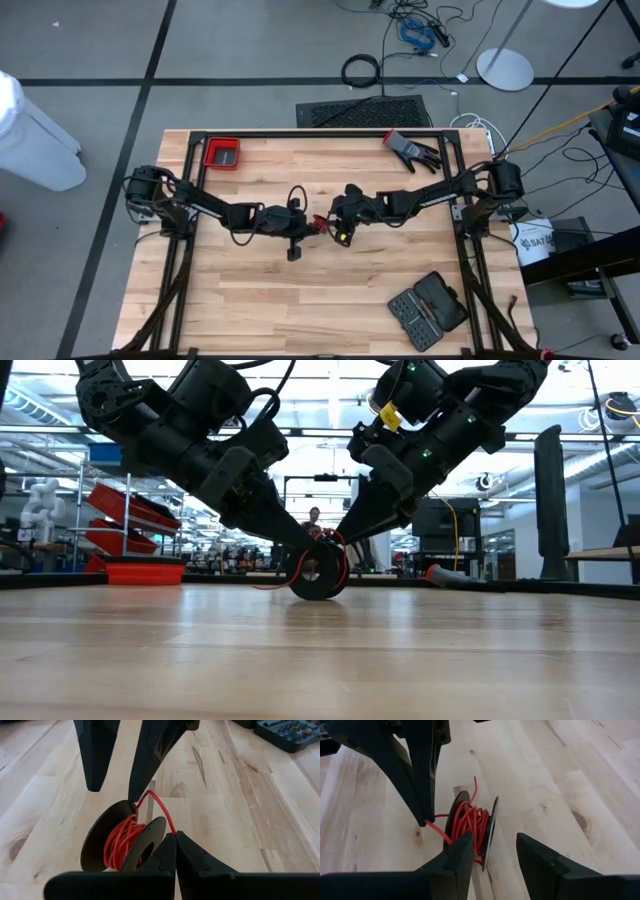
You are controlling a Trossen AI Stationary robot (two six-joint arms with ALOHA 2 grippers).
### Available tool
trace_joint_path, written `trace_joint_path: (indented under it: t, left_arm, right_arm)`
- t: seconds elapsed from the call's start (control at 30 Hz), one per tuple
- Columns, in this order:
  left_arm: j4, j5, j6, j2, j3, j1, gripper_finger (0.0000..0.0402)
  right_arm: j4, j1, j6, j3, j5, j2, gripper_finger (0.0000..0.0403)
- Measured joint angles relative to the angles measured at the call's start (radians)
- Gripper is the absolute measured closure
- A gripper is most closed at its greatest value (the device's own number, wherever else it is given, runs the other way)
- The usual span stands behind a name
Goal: Coil cords
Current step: Uncoil the red wire from the spool
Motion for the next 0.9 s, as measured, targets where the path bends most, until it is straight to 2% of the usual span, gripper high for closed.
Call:
trace_joint_path:
  t: [0.4,0.9]
  left_arm:
    - [0.0,0.0,-0.001,0.0,0.0,0.0,0.0398]
    - [0.001,0.0,0.0,0.0,0.001,0.0,0.0398]
  right_arm:
    - [-0.01,0.018,0.029,0.0,0.006,0.0,0.0265]
    - [0.025,0.019,0.035,0.001,0.014,0.083,0.0313]
